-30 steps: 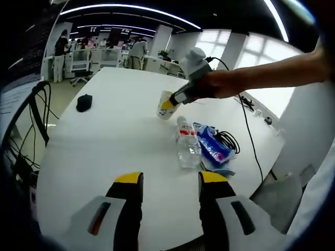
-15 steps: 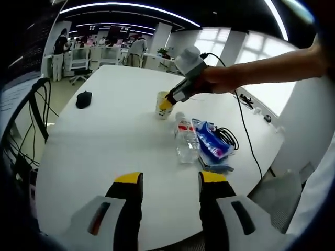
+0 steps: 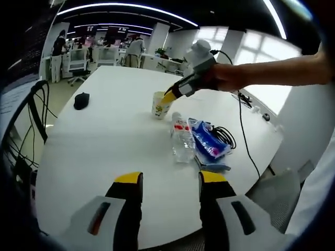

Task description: Arrange the tabletop items into an orderly group along one side of the table until the central work area is clear of visible clutter.

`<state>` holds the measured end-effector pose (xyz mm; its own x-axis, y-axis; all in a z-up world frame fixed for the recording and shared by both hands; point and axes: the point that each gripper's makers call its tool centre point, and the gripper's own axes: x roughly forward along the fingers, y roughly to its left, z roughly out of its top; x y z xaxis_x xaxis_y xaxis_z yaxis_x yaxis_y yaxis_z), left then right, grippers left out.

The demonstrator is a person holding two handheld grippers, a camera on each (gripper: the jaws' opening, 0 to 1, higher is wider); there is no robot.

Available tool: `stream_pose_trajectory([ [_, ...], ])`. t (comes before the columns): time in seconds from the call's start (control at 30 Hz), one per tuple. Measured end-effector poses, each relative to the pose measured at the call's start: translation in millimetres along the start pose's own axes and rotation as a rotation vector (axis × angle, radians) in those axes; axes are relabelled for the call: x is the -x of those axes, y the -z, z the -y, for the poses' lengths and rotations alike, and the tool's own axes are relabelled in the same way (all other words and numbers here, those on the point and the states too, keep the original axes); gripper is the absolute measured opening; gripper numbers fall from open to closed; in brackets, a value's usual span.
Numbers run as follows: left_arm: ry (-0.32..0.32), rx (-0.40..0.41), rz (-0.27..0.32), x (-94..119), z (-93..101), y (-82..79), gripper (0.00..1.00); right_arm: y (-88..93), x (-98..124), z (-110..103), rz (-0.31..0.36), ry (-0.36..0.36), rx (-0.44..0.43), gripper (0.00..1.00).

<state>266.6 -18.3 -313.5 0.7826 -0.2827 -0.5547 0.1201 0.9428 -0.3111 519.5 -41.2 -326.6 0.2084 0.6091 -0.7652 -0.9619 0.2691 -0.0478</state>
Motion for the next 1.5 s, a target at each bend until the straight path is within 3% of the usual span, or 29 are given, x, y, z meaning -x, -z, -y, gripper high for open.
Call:
stream_pose_trajectory([
  [0.2, -0.008, 0.014, 0.003, 4, 4.1, 3.0, 0.40, 10.8, 28, 7, 0.061, 0.045, -0.016, 0.30],
  [0.27, -0.010, 0.019, 0.001, 5, 5.6, 5.3, 0.40, 11.4, 41, 0, 0.071, 0.050, -0.007, 0.30],
  [0.43, -0.008, 0.022, -0.007, 7, 12.1, 8.9, 0.40, 27.5, 66, 8, 0.100, 0.100, -0.032, 0.31],
  [0.67, -0.016, 0.020, -0.013, 8, 15.3, 9.2, 0.39, 44.7, 106, -13, 0.147, 0.128, -0.031, 0.33],
  [0.87, -0.022, 0.018, -0.016, 8, 17.1, 7.7, 0.39, 55.8, 127, -16, 0.181, 0.159, -0.058, 0.33],
  [1.27, -0.029, 0.011, -0.039, 11, 18.3, 9.5, 0.38, 97.5, 172, -33, 0.223, 0.210, -0.147, 0.36],
  [1.5, -0.023, 0.006, -0.048, 4, 23.4, 6.2, 0.38, 123.6, 196, -31, 0.254, 0.260, -0.256, 0.38],
])
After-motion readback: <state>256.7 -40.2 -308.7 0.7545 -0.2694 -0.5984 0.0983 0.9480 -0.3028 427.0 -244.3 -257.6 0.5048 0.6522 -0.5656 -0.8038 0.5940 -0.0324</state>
